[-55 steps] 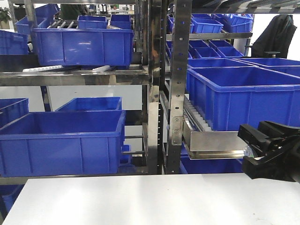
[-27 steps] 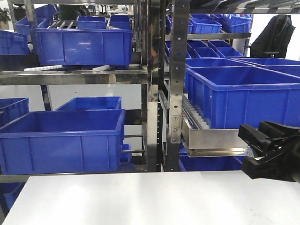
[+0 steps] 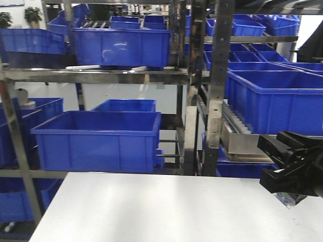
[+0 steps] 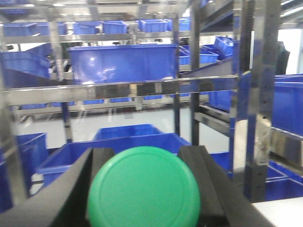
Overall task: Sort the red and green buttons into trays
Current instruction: 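Drive the base away from the table, turning toward the cart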
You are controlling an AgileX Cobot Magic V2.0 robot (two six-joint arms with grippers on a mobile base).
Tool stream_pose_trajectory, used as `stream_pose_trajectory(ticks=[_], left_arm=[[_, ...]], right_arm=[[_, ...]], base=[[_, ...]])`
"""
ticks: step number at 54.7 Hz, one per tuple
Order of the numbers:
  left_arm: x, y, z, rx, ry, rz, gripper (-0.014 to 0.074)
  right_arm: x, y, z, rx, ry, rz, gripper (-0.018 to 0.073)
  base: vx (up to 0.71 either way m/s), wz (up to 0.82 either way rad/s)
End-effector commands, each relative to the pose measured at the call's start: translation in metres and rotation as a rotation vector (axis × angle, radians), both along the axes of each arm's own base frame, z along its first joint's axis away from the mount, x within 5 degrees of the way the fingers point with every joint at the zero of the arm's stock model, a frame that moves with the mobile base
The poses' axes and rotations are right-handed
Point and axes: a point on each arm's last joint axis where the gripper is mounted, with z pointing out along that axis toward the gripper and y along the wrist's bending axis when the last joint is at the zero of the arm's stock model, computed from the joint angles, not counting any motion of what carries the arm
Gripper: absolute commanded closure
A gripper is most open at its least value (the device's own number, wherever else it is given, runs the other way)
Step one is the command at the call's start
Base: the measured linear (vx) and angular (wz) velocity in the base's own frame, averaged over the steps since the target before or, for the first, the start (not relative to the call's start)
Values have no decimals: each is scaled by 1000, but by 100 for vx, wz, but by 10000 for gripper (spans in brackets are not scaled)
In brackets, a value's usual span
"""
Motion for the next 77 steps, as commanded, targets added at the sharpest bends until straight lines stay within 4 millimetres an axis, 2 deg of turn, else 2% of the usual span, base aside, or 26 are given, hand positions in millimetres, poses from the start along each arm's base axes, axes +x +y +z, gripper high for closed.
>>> stream_pose_trajectory(ticks=[1, 42, 77], left_arm=[[-5, -1, 23, -39, -134, -14, 603], [-5, -1, 23, -38, -134, -14, 603], [-5, -1, 23, -38, -134, -14, 603]], right_arm=[[-5, -1, 26, 39, -144, 5, 568], [-5, -1, 25, 37, -136, 4, 568], [-5, -1, 25, 37, -136, 4, 568]], base=[[-13, 27], [-12, 22], [-9, 40]])
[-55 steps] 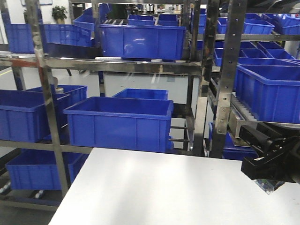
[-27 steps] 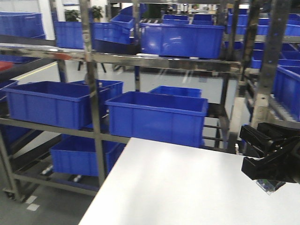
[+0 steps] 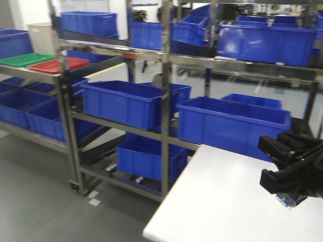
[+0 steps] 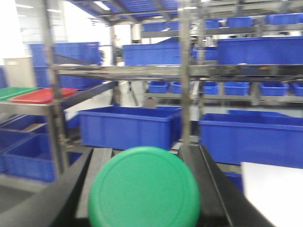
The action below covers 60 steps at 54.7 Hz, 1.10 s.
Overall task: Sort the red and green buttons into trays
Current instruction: 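Drive the base away from the table, turning toward the cart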
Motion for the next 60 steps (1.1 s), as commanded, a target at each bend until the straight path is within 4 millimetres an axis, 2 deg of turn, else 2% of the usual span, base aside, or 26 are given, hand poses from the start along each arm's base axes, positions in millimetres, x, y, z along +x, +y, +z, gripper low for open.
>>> stream_pose_trajectory(ticks=[1, 60], left_arm=[[-5, -1, 23, -38, -134, -14, 603], [-5, -1, 23, -38, -134, -14, 603]], right_arm=[[-5, -1, 26, 39, -143, 5, 568], [-5, -1, 26, 39, -143, 5, 568]], base=[[-7, 47], [3, 42]])
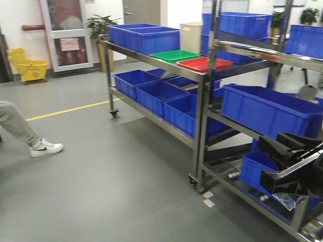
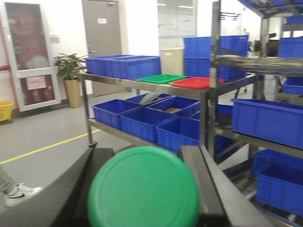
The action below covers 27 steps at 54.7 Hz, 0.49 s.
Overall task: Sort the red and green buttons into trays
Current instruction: 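Drive the base away from the table, turning toward the cart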
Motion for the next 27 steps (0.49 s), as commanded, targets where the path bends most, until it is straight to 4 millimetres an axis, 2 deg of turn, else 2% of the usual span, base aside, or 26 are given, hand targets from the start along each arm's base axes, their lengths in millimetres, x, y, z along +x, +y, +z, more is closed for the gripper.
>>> stream_pose_trajectory(ticks=[1, 27], left_arm=[[-5, -1, 23, -38, -134, -14, 603], [-5, -1, 23, -38, -134, -14, 603]], right_arm=[[-5, -1, 26, 39, -144, 5, 568], [-5, -1, 26, 39, -144, 5, 568]], base=[[10, 37], [11, 40]])
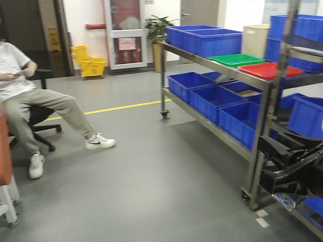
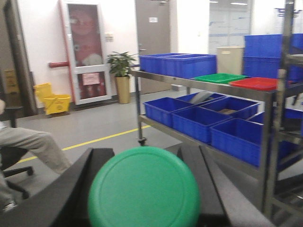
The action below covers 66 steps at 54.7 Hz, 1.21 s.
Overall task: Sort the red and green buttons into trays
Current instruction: 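Drive the base away from the table, turning toward the cart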
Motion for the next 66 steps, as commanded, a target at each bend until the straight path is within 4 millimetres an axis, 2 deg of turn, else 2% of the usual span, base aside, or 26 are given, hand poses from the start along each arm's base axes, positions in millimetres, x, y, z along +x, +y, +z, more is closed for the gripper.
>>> stream_pose_trajectory(ticks=[1, 33, 66], left_arm=[[-5, -1, 23, -38, -134, -14, 603], [-5, -1, 23, -38, -134, -14, 603], [-5, -1, 23, -38, -133, -14, 603]], right_arm=[[-5, -1, 26, 39, -144, 5, 568], [-5, -1, 25, 37, -138, 4, 568], [-5, -1, 25, 37, -137, 4, 568]], base=[[12, 42], [15, 36], [26, 11]])
